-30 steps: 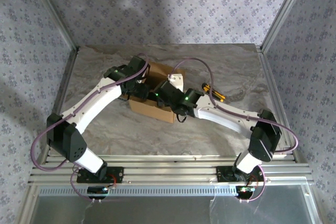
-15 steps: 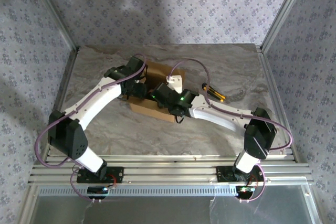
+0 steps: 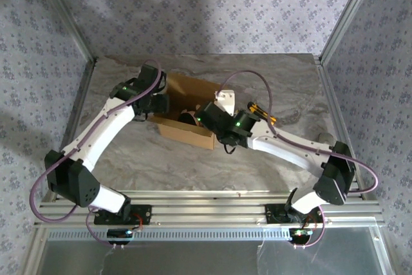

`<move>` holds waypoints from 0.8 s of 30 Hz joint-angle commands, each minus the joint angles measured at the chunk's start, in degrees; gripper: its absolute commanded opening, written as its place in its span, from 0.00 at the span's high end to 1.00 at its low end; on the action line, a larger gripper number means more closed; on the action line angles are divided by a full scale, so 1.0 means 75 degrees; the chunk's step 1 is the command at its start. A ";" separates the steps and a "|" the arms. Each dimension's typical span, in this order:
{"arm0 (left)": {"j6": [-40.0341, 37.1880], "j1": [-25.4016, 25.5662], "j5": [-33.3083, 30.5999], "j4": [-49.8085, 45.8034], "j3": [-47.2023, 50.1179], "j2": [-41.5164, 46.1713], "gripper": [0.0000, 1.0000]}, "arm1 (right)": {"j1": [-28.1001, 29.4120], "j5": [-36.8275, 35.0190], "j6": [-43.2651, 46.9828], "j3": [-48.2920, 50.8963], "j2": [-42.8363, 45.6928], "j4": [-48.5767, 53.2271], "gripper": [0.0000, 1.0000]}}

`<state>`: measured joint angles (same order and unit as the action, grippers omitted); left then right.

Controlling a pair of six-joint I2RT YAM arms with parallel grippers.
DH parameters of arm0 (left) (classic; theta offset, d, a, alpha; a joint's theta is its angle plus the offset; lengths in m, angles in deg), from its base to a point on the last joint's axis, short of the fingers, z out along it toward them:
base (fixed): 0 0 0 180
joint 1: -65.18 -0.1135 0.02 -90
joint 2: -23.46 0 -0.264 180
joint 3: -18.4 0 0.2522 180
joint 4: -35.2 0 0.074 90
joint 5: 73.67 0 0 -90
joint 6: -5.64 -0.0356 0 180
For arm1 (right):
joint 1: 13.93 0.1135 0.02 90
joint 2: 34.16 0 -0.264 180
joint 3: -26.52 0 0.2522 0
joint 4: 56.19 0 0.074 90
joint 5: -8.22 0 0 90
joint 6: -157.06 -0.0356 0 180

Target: Unpack the express box

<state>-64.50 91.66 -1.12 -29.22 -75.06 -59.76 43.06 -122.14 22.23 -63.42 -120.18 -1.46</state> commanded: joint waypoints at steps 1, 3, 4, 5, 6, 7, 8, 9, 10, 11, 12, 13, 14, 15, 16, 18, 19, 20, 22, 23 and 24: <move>0.0150 -0.0160 -0.0188 -0.0178 0.0091 0.0182 0.24 | -0.0126 -0.0285 -0.0251 0.0305 0.0318 0.0467 0.09; 0.0197 -0.0251 -0.0181 -0.0179 0.0170 0.0231 0.25 | -0.0223 -0.0213 -0.0291 0.0492 0.0508 0.0457 0.11; 0.0238 -0.0325 -0.0171 -0.0184 0.0222 0.0276 0.24 | -0.0256 -0.0159 -0.0315 0.0599 0.0621 0.0430 0.12; 0.0259 -0.0383 -0.0121 -0.0173 0.0259 0.0308 0.24 | -0.0285 -0.0112 -0.0338 0.0694 0.0717 0.0411 0.12; 0.0298 -0.0467 -0.0070 -0.0173 0.0291 0.0340 0.24 | -0.0340 -0.0027 -0.0354 0.0831 0.0832 0.0350 0.12; 0.0327 -0.0557 -0.0011 -0.0173 0.0324 0.0369 0.25 | -0.0391 0.0045 -0.0370 0.0945 0.0971 0.0305 0.12; 0.0352 -0.0616 0.0042 -0.0181 0.0357 0.0393 0.24 | -0.0444 0.0158 -0.0371 0.0981 0.1078 0.0253 0.12; 0.0373 -0.0679 0.0099 -0.0166 0.0383 0.0439 0.25 | -0.0532 0.0316 -0.0341 0.1273 0.1211 0.0212 0.12; 0.0396 -0.0734 0.0134 -0.0172 0.0416 0.0473 0.25 | -0.0614 0.0482 -0.0323 0.1384 0.1342 0.0145 0.11; 0.0410 -0.0770 0.0143 -0.0170 0.0447 0.0500 0.25 | -0.0685 0.0590 -0.0315 0.1483 0.1470 0.0091 0.11; 0.0422 -0.0805 0.0140 -0.0172 0.0466 0.0524 0.25 | -0.0778 0.0720 -0.0305 0.1618 0.1604 0.0028 0.11; 0.0443 -0.0855 0.0155 -0.0188 0.0480 0.0543 0.25 | -0.0886 0.0870 -0.0303 0.1747 0.1751 -0.0053 0.10; 0.0466 -0.0892 0.0166 -0.0216 0.0496 0.0544 0.25 | -0.1025 0.1059 -0.0309 0.1880 0.1878 -0.0164 0.10; 0.0497 -0.0954 0.0246 -0.0219 0.0529 0.0558 0.25 | -0.1195 0.1310 -0.0301 0.2048 0.2025 -0.0291 0.10; 0.0535 -0.0997 0.0342 -0.0197 0.0573 0.0578 0.25 | -0.1361 0.1552 -0.0302 0.2212 0.2156 -0.0425 0.11; 0.0619 -0.1055 0.0470 -0.0120 0.0676 0.0634 0.25 | -0.1680 0.1962 -0.0244 0.2483 0.2331 -0.0710 0.11; 0.0662 -0.1091 0.0559 -0.0071 0.0737 0.0663 0.25 | -0.1835 0.2169 -0.0203 0.2590 0.2369 -0.0835 0.11; 0.0695 -0.1126 0.0656 -0.0033 0.0798 0.0688 0.25 | -0.1954 0.2306 -0.0195 0.2647 0.2363 -0.0844 0.10; 0.0794 -0.1204 0.0927 0.0081 0.0905 0.0743 0.25 | -0.2064 0.2452 -0.0128 0.2671 0.2281 -0.1092 0.11; 0.0826 -0.1222 0.1060 0.0120 0.0940 0.0759 0.25 | -0.2061 0.2501 -0.0073 0.2663 0.2221 -0.1150 0.11; 0.0864 -0.1234 0.1191 0.0144 0.0954 0.0782 0.25 | -0.2065 0.2510 -0.0067 0.2621 0.2147 -0.1176 0.11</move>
<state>-59.71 82.98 4.43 -29.18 -68.26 -55.63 27.63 -106.53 21.02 -43.70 -103.33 -7.60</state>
